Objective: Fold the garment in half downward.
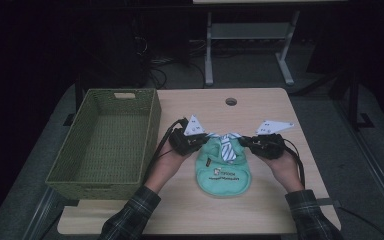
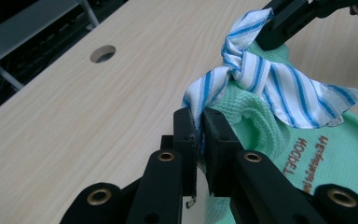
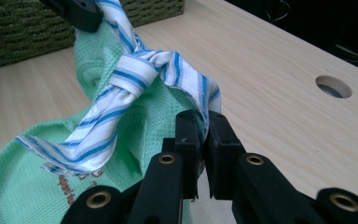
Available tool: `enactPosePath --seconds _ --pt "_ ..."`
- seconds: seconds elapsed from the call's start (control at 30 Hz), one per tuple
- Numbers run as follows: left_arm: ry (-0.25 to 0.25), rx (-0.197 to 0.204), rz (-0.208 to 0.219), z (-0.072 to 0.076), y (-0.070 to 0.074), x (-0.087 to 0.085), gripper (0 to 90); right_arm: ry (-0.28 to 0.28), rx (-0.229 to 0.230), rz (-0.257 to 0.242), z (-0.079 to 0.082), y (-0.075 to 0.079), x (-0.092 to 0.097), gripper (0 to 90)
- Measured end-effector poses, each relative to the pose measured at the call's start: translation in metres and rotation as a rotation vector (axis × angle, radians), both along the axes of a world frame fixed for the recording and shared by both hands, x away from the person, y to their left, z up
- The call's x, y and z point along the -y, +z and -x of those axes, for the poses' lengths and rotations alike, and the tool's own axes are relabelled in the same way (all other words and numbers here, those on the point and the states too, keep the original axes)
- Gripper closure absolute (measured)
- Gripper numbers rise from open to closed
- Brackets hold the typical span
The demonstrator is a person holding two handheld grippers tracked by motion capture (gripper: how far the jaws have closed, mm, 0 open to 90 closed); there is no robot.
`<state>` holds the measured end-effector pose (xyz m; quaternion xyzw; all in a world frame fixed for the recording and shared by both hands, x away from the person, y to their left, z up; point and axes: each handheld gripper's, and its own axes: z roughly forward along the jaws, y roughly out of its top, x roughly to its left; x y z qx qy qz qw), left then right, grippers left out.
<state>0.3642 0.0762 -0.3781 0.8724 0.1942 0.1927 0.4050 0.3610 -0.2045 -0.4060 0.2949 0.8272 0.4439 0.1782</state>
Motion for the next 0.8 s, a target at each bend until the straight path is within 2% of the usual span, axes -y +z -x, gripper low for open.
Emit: enactPosePath --seconds 0.37,0.63,0.8 --pt "-0.022 -0.033 0.004 0.011 -0.006 0.003 81.5 -0.009 -0.014 0.012 0.007 -0.010 0.003 81.6" --pt "-0.036 -0.067 -0.014 0.020 -0.012 0.002 81.4 0.015 -0.019 0.022 0.018 -0.015 0.002 81.7" --pt "-0.042 -0.071 -0.026 0.024 -0.016 0.000 80.9 0.028 -0.016 0.022 0.024 -0.020 0.003 81.9"
